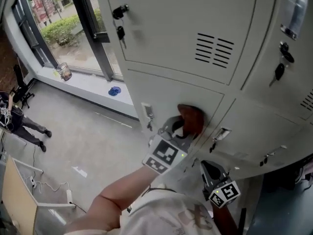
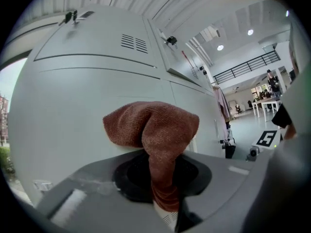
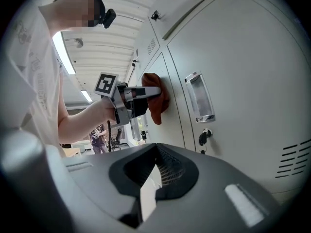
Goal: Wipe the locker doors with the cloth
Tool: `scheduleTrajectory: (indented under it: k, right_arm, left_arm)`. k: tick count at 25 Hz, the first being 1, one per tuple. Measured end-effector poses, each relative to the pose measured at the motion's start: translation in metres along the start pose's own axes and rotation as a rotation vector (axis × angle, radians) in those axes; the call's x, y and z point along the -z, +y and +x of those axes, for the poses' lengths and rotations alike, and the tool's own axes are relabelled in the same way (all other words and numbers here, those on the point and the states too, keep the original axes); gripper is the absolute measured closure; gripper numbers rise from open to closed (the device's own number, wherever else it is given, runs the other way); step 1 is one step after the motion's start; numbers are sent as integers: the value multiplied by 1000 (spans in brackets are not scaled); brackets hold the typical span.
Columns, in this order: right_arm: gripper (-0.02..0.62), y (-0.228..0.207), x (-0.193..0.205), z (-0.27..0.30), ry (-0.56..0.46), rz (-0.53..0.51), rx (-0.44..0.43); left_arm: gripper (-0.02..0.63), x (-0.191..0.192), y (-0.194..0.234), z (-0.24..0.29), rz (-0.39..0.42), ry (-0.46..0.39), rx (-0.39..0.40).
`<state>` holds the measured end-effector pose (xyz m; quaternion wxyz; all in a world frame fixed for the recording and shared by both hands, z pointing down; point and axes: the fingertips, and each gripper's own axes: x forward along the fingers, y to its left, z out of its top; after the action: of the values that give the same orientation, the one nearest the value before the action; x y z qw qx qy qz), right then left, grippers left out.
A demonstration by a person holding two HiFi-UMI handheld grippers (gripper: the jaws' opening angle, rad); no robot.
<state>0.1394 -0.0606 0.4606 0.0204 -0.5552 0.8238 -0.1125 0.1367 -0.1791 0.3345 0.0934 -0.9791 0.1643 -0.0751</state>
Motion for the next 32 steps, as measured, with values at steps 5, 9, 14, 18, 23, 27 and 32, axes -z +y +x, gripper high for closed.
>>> scheduleTrajectory:
  k: [5,9,14,18,23,27,32]
  right_arm:
    - [588,9,-2,26,6,-12,-45]
    - [588,22,-1,44,13,-24,-75]
    - [588,35,-1,63,11,-38,-93]
    - [588,45,6,77,14,-32,-102]
    - [588,53,10,90,20,-25,-108]
    - [588,56,12,98,24,-19,-106]
    - [588,58,17,102,38,-40,-98]
  left_arm:
    - [528,4,33,-19,-39,-9,-41]
    - [528,12,54,-36,-81,-20,-52]
    - [528,19,85,-58,-112,-33,-79]
    - [528,27,103,-70,-140,-33,-90]
    - [528,35,124,-86,-219,-52,-100]
    - [528,33,141,-101,-281,-71,-98]
    - [526,24,166,-121,-236,-68,-164]
